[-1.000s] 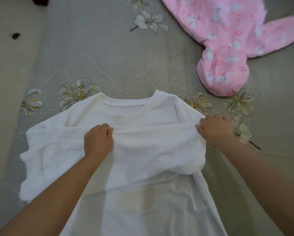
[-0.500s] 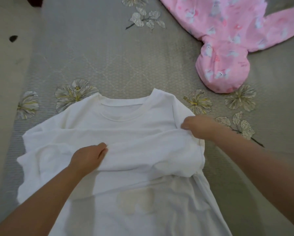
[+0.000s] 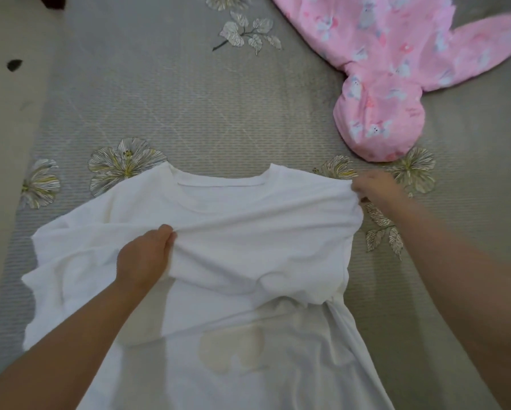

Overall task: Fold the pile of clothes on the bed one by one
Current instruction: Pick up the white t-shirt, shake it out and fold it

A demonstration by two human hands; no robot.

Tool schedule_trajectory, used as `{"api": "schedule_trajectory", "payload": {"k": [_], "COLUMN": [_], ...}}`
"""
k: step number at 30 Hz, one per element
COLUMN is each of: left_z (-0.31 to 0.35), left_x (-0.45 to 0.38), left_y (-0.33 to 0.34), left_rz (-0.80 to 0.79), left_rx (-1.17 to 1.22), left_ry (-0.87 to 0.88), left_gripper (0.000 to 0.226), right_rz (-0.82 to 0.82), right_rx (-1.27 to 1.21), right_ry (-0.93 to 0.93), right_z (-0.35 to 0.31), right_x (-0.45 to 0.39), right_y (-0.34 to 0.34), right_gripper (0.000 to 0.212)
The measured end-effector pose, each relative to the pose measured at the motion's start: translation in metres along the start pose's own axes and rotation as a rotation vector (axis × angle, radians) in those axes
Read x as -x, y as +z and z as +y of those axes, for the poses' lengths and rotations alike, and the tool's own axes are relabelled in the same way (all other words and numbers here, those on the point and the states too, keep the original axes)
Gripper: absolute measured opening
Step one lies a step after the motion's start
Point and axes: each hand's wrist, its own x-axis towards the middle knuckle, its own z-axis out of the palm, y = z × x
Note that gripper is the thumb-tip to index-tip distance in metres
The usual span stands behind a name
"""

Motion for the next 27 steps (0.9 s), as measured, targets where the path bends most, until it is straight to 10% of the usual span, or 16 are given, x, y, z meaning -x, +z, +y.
{"api": "schedule_trajectory", "payload": {"k": [8,14,21,27], "left_z": [0.015,0.018,0.02,0.018], "left_x": [-0.034,0.025,0.092,0.091], "left_y": [0.013,0.028,0.054,0.04], "left_rz": [-0.004,0.403,-0.082,-0.045], "left_rx": [-0.218,-0.037,-0.048,0.003], "left_ry": [0.011,0.557,0.524,0.536], "left_gripper": [0.023,0.035,0.046,0.061], "right_rz": [0.167,0.169,-0.029,0.173], "right_rx": [0.376,0.18,0.666,0.537], "right_ry": [-0.085,-0.308,-0.555,-0.378], "right_z": [0.009,0.031,0.1,0.103], "right_x": [-0.011,0.04,0.16,0.152], "right_y": [0.057,0.051,0.07,0.079], "right_gripper": [0.035,0.053,0.07,0.054]}}
